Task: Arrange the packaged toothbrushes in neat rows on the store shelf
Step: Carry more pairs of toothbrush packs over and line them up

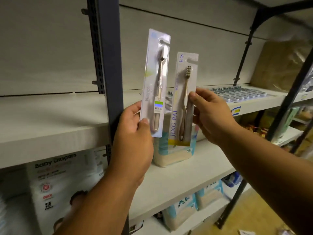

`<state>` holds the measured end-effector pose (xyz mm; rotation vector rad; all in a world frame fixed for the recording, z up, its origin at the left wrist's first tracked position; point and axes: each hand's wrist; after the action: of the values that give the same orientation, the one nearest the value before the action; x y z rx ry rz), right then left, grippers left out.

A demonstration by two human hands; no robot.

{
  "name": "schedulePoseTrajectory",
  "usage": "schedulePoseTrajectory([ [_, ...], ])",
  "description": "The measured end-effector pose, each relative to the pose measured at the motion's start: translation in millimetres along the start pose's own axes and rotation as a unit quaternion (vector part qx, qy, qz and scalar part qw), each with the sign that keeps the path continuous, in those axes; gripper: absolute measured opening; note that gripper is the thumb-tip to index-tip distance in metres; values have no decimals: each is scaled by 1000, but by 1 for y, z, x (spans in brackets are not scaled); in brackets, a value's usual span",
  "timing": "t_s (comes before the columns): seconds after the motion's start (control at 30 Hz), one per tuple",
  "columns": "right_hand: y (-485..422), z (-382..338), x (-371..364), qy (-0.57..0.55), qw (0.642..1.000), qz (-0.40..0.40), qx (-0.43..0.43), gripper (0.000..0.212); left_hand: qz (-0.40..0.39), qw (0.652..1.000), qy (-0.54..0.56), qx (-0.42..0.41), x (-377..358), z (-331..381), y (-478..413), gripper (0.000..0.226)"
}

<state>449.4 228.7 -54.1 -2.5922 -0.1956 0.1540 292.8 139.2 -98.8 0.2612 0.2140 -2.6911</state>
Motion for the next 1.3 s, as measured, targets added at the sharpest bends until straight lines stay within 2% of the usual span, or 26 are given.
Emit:
schedulePoseTrajectory([
  [0.23,-44,17,3,-15,1000,-19,9,21,21,999,-12,-45,-11,0,-21,56],
  [0.4,-71,30,4,-56,997,-59,7,19,87,993,-36,-73,-22,-4,-30,68],
  [0.6,-109,43,18,-99,988,-118,-4,20,203,975,-12,-86,-51,-2,-40,65],
  [0.73,-127,48,29,-128,980,-149,3,15,248,965,-11,-84,-68,-3,-40,58],
  [0.87,-142,46,30,-163,973,-161,-14,13,273,958,-20,-80,-73,1,-36,54],
  [1.13,-152,50,24,-143,972,-185,-32,15,310,941,-107,-86,-61,14,-35,53],
  [1.3,-154,50,15,-156,967,-198,-37,14,300,943,-119,-83,-60,19,-38,53],
])
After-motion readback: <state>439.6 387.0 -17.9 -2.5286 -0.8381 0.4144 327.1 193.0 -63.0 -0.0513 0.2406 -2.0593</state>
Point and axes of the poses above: each hand's wrist, its own y-axis away from the middle knuckle, its own x-axis out of the back of the hand, z = x × y, and after that the axes turned 15 degrees about x, right-handed
